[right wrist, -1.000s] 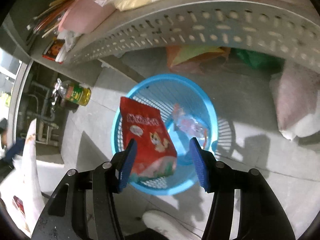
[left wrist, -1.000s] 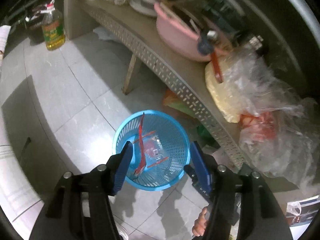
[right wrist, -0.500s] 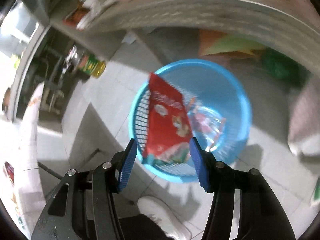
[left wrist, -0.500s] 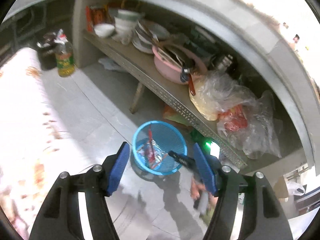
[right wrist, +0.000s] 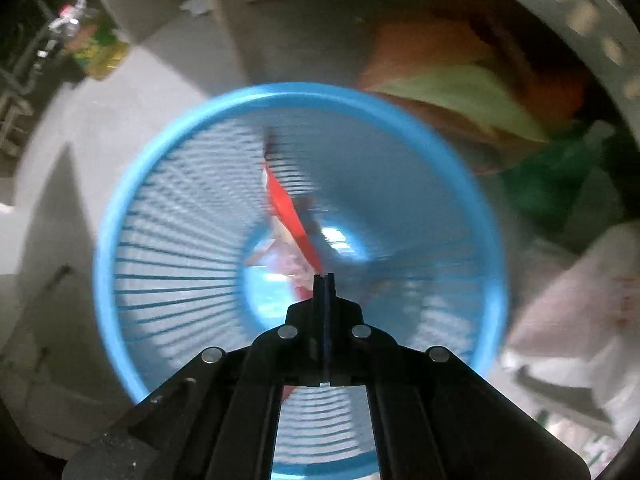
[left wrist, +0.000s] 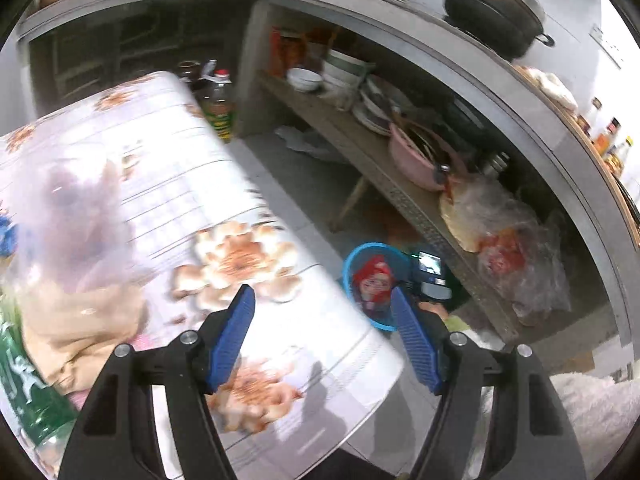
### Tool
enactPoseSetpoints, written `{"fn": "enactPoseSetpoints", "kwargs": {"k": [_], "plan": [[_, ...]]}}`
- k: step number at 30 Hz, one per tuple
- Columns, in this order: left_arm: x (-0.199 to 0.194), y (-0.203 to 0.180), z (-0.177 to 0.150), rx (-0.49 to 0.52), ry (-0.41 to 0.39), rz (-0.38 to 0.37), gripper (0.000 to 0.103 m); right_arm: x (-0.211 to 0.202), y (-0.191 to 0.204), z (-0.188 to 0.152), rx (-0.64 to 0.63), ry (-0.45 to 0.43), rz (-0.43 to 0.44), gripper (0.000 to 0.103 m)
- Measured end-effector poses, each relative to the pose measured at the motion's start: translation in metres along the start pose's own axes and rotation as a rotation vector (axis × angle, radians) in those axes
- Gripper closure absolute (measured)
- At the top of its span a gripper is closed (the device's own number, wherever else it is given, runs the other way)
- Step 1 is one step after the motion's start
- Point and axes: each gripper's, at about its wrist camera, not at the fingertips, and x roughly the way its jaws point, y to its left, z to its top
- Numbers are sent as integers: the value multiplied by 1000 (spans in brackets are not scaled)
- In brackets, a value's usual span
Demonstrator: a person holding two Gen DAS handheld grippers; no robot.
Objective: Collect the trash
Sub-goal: 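Open both grippers to drop the bags into the blue wastebasket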
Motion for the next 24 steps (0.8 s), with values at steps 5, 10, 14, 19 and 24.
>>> {"fn": "enactPoseSetpoints", "kwargs": {"k": [5,10,14,19,24], "plan": [[-13,12,-3,-6,-31,26,35,-8,-27,3,35,-48,-105,103],[-18,12,-3,13,-57,49,35,-8,-16,5,-36,-88,-168,103],[-19,13,-6,17,-54,55,35,27,3,1,-97,-5,-192,103],[-23,18,-9,7,-55,79,35,66,13,-4,-134,92,-199,103],[-34,25,-16,-3,-86,91,35,49,1,-6,-101,107,-114,81]]}}
